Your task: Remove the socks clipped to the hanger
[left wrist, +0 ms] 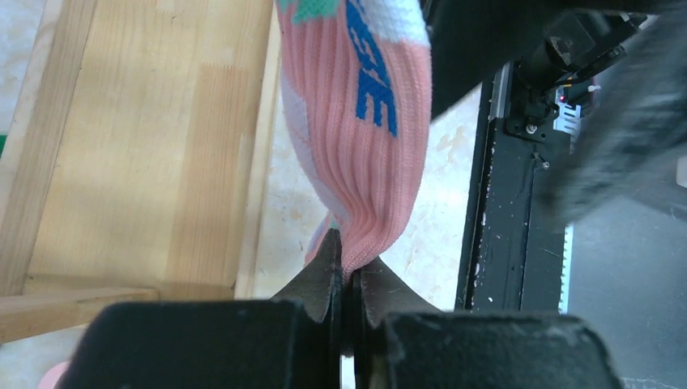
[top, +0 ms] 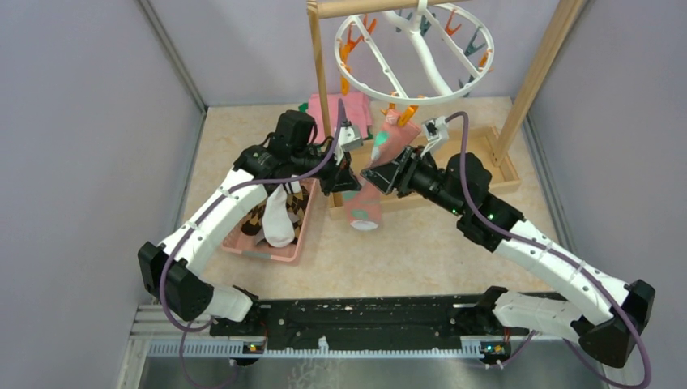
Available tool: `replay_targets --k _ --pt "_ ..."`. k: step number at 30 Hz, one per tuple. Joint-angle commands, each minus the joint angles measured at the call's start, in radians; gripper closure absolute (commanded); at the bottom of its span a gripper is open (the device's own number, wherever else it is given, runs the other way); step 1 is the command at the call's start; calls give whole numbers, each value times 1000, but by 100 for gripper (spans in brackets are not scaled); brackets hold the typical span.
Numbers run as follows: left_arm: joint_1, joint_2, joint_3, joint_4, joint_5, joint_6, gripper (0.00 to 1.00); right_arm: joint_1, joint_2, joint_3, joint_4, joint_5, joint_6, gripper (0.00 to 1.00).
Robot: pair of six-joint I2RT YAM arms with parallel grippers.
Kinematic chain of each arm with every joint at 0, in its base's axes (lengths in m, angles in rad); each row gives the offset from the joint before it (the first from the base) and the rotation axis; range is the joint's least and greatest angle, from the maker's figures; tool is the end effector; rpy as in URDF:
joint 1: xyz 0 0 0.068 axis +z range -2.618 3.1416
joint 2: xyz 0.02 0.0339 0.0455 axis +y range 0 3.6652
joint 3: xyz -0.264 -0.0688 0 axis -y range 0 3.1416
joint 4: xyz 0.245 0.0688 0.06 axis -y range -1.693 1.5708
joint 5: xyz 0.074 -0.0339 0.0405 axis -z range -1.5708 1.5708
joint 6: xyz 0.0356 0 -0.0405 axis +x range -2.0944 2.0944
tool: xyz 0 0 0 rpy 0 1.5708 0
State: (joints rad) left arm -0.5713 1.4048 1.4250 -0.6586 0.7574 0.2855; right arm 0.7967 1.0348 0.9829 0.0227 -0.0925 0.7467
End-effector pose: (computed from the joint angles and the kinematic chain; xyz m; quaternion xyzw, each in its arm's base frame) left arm 0.2394 -0.1830 0.3793 0.4960 0.6860 -0.3864 0.3664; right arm 0.1671 0.1756 0.3845 -0.0501 0.7156 0.5091 0.4757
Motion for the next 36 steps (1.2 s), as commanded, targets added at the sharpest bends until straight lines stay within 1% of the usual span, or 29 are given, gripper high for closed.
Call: replay_targets --k 1,2,4,6,9,11,13,16,22,23,29,31,33,36 --pt "1 -15 49 -21 -8 20 100 -13 -80 82 -141 -5 -97 42" --pt "1 -13 59 -37 -8 20 100 -41 -93 93 -182 -8 -113 35" --pt "1 -15 69 -50 -6 24 100 -116 -120 99 -221 -46 -135 28" --pt "2 -21 78 -50 -13 25 100 -188 -143 106 -240 -68 -164 24" --pt "2 -20 93 -62 -14 21 100 -244 -147 138 -254 -86 -222 19" --pt "3 -21 99 -66 -4 17 100 -274 -127 170 -242 -113 -247 19" --pt "2 -20 107 -73 1 12 100 -306 -92 215 -206 -172 -256 19" --pt "2 -16 116 -85 -3 17 100 -331 -43 256 -136 -231 -244 21" --pt "3 -15 128 -99 -13 24 100 -361 6 273 -35 -245 -247 27" --pt "3 -14 130 -100 -14 26 100 -368 9 270 -31 -247 -244 28" --pt "3 -16 131 -102 -17 26 100 -423 12 216 122 -296 -191 33" --pt "3 -16 129 -101 -21 22 100 -437 15 182 208 -339 -166 38" --pt "3 -13 129 -100 -20 17 100 -447 26 175 257 -381 -140 43" --pt "3 -10 130 -102 -18 13 100 -450 47 193 249 -414 -134 51"
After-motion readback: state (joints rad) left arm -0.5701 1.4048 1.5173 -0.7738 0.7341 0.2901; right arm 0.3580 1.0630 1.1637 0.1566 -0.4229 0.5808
